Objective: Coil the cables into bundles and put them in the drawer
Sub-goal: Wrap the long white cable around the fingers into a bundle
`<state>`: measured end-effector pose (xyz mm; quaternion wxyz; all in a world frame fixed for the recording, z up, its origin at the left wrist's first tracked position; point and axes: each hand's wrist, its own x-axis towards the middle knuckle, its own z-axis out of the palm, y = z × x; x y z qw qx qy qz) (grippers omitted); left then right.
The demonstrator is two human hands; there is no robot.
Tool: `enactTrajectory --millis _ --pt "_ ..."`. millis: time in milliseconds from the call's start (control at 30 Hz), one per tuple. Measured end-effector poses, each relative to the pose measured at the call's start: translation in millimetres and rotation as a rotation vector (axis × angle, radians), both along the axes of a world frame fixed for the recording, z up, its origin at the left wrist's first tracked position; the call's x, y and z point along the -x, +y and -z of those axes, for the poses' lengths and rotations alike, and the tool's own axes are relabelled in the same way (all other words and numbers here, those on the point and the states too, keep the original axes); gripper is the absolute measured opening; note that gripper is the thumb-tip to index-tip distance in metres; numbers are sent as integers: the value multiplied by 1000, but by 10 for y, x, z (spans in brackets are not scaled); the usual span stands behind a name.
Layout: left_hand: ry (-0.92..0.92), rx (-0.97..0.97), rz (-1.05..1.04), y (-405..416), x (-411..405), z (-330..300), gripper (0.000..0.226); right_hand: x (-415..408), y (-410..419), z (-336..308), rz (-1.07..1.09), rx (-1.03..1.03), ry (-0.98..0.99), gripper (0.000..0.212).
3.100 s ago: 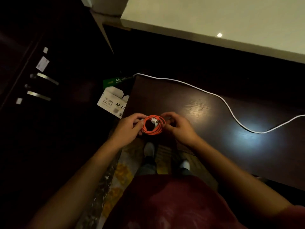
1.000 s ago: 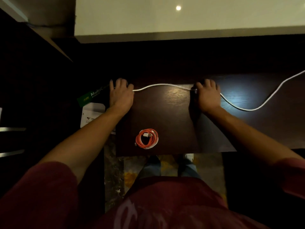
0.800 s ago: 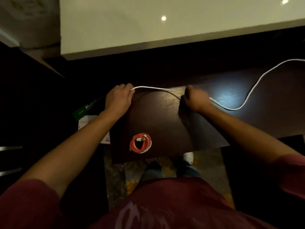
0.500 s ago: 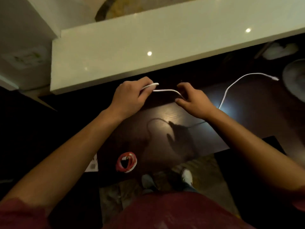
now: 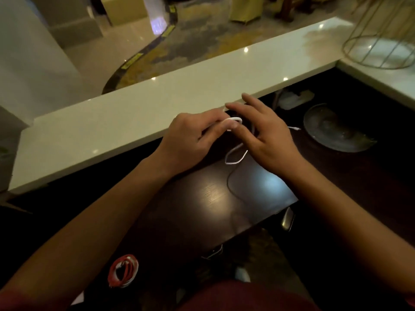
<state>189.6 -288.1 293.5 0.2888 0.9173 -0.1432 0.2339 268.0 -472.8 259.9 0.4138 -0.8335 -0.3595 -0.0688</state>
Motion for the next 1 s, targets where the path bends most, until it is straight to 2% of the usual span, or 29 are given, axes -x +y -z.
enactTrajectory --millis 100,233,400,467,633,733,800,867,1000 --pt "-16 23 -13 -212 -115 -11 19 -68 -225 -48 -87 -96 -11 30" --pt "25 78 -70 -433 -217 20 21 -198 -481 -214 -318 -326 353 23" --pt "107 92 -143 -465 -294 149 23 -317 -799 -417 -382 -580 580 22" --pt "148 131 -165 -459 -298 192 33 -382 -930 -481 -401 -683 605 25" --pt "350 226 -35 -655 -269 83 42 -400 -1083 -474 -426 -694 574 27" --pt "484 425 117 -965 -164 -127 43 -472 -1059 -382 -361 -743 584 30" --pt "434 546 309 -1181 -78 -303 45 -517 -1009 -299 -285 -733 564 30" --pt "301 634 464 -1330 -23 -463 51 -505 -926 -190 -193 -664 516 28" --pt "113 754 412 -1322 -74 -589 55 -598 -763 198 -59 -539 499 30"
